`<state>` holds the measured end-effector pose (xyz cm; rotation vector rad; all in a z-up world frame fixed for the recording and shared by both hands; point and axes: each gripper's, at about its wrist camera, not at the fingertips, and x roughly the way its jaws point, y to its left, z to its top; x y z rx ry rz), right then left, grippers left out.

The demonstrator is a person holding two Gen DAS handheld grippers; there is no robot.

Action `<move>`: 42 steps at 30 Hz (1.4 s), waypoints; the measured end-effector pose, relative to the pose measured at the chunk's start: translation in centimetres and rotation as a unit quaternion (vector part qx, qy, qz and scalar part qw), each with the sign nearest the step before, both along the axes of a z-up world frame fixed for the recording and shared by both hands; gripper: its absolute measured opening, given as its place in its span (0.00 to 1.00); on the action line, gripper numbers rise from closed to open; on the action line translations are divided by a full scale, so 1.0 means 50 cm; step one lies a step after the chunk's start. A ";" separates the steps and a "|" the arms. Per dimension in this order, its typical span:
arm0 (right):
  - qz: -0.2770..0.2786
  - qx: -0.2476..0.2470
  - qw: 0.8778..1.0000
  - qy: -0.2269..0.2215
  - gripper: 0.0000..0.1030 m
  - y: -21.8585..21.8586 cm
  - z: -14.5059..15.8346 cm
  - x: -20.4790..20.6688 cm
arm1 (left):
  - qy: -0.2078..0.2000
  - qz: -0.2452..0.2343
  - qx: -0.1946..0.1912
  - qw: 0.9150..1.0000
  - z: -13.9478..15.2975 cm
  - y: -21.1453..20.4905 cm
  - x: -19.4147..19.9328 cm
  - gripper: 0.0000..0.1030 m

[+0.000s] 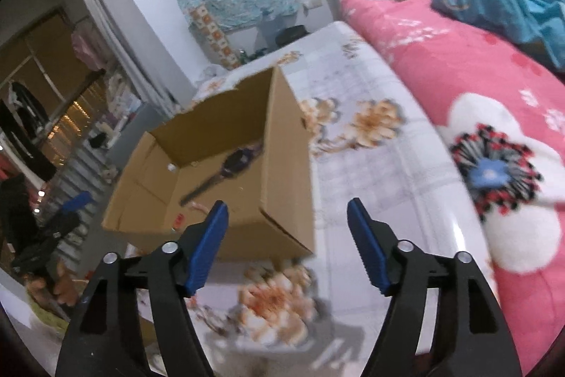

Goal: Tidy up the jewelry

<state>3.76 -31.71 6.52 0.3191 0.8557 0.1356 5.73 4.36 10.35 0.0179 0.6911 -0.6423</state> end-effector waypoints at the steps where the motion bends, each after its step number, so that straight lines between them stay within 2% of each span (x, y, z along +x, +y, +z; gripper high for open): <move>1: -0.002 -0.013 1.000 0.007 0.72 0.003 -0.008 -0.013 | 0.002 -0.020 0.000 1.000 -0.001 -0.013 -0.011 0.82; 3: -0.002 -0.040 0.999 0.021 0.76 0.013 -0.027 -0.032 | 0.016 -0.076 0.003 0.997 -0.016 -0.051 -0.038 0.87; 8: -0.005 -0.135 0.989 0.064 0.82 0.053 -0.087 -0.060 | 0.061 -0.126 0.055 0.989 -0.092 -0.155 -0.060 0.89; 13: -0.022 -0.191 0.977 0.094 0.87 0.073 -0.135 -0.058 | 0.136 -0.118 0.057 0.982 -0.165 -0.205 -0.035 0.89; 19: -0.022 -0.223 0.968 0.113 0.91 0.089 -0.169 -0.040 | 0.146 -0.098 0.077 0.982 -0.188 -0.208 -0.020 0.89; 25: -0.034 -0.231 0.965 0.120 0.92 0.079 -0.194 -0.032 | 0.141 -0.078 0.101 0.982 -0.190 -0.212 -0.015 0.89; 42: -0.027 -0.219 0.968 0.117 0.92 0.079 -0.194 -0.027 | 0.151 -0.070 0.116 0.979 -0.199 -0.228 -0.009 0.89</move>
